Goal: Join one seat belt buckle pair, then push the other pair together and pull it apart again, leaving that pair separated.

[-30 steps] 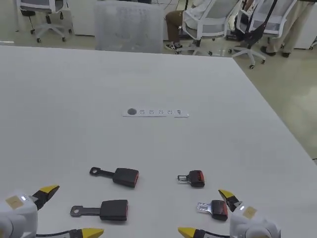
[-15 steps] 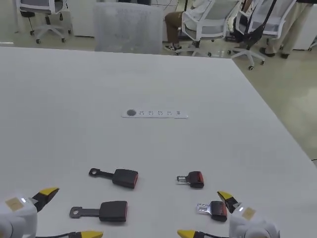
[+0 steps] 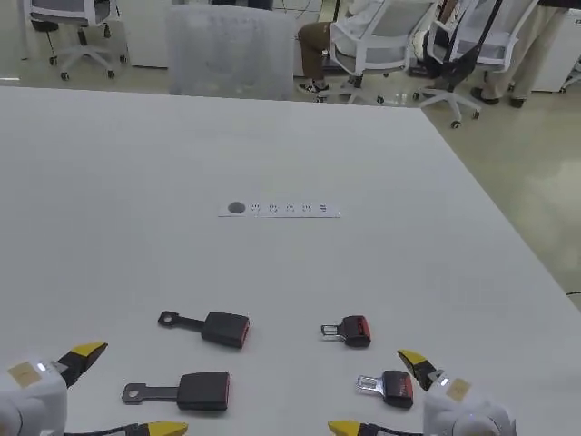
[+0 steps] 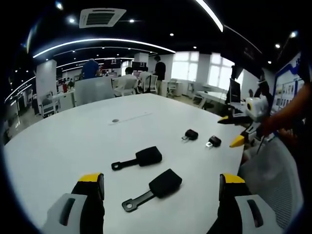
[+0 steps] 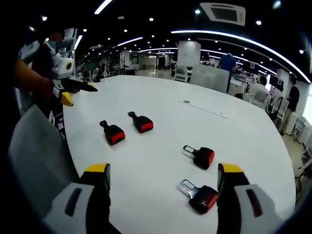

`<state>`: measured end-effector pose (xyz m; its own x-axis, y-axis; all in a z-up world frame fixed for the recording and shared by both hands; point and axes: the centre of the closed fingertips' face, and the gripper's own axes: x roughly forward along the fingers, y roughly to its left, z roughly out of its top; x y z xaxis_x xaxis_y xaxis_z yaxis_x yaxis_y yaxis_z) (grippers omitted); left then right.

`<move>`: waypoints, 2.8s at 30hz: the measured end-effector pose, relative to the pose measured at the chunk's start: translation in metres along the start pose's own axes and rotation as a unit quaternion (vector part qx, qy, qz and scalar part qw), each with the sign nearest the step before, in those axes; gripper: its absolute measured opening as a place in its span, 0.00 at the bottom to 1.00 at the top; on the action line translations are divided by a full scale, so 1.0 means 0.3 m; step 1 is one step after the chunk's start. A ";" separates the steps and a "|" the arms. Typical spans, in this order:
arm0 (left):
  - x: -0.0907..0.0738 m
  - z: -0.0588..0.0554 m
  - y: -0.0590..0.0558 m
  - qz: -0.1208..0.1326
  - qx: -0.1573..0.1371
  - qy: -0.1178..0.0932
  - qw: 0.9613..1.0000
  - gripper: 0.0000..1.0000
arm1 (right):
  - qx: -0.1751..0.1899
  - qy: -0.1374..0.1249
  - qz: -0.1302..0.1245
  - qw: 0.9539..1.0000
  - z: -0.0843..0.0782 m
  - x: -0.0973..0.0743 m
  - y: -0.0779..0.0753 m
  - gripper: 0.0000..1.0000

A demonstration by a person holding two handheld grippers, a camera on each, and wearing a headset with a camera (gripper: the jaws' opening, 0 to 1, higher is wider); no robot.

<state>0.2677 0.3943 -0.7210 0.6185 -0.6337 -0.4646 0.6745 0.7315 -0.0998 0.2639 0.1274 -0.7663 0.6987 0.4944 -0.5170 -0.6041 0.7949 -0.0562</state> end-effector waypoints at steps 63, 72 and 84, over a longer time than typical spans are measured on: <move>0.171 -0.062 0.066 -0.033 -0.007 0.057 0.998 0.94 | 0.012 0.094 0.042 0.995 -0.191 0.040 -0.210 0.86; 0.217 -0.101 0.063 -0.050 0.001 0.079 0.996 0.93 | -0.001 0.113 0.069 0.991 -0.231 0.052 -0.222 0.85; 0.283 -0.139 0.042 -0.089 0.025 0.113 0.989 0.86 | -0.024 0.141 0.112 0.983 -0.277 0.077 -0.246 0.81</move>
<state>0.3119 0.3602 -0.7983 0.3862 -0.6748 -0.6288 0.7873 0.5963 -0.1565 0.2928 0.0509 -0.8451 0.4154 0.5326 -0.7374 -0.7527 0.6565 0.0501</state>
